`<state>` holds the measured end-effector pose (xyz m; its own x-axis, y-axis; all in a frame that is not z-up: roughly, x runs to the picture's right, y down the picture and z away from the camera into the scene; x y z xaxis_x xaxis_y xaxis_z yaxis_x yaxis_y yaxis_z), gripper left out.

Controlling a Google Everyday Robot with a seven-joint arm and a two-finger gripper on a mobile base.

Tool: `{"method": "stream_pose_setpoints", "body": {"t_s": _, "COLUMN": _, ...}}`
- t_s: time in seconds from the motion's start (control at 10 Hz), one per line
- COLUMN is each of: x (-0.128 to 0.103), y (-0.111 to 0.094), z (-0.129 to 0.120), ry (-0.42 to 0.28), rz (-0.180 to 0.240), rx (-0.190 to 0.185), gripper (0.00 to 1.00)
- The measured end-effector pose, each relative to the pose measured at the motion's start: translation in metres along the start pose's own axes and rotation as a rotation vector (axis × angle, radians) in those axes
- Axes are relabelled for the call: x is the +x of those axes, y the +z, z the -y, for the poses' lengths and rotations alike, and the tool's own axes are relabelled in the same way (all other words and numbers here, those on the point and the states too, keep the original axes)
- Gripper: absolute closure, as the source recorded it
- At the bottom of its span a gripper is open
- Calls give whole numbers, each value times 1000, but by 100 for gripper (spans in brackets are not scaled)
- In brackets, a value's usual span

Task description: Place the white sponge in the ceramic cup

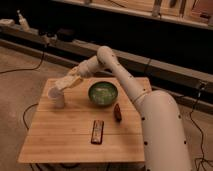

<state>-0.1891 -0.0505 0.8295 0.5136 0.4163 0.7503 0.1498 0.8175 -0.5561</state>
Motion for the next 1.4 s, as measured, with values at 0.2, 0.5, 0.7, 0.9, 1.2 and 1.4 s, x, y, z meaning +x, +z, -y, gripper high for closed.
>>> {"method": "stream_pose_setpoints", "body": {"t_s": 0.2, "x": 2, "y": 14, "z": -2, "ry": 3, "rz": -7, "rx": -33, "gripper": 100}}
{"method": "stream_pose_setpoints", "body": {"t_s": 0.5, "x": -2, "y": 35, "z": 1, "ry": 0, "rz": -8, "rx": -71, "gripper": 100}}
{"method": "stream_pose_setpoints", "body": {"t_s": 0.7, "x": -5, "y": 44, "z": 12, "ry": -2, "rz": -5, "rx": -76, "gripper": 100}}
{"method": "stream_pose_setpoints", "body": {"t_s": 0.9, "x": -6, "y": 47, "z": 21, "ry": 2, "rz": 1, "rx": -72, "gripper": 88}}
{"method": "stream_pose_setpoints", "body": {"t_s": 1.2, "x": -5, "y": 56, "z": 25, "ry": 4, "rz": 3, "rx": -89, "gripper": 58}}
{"method": "stream_pose_setpoints", "body": {"t_s": 1.4, "x": -5, "y": 60, "z": 22, "ry": 0, "rz": -2, "rx": -112, "gripper": 40}}
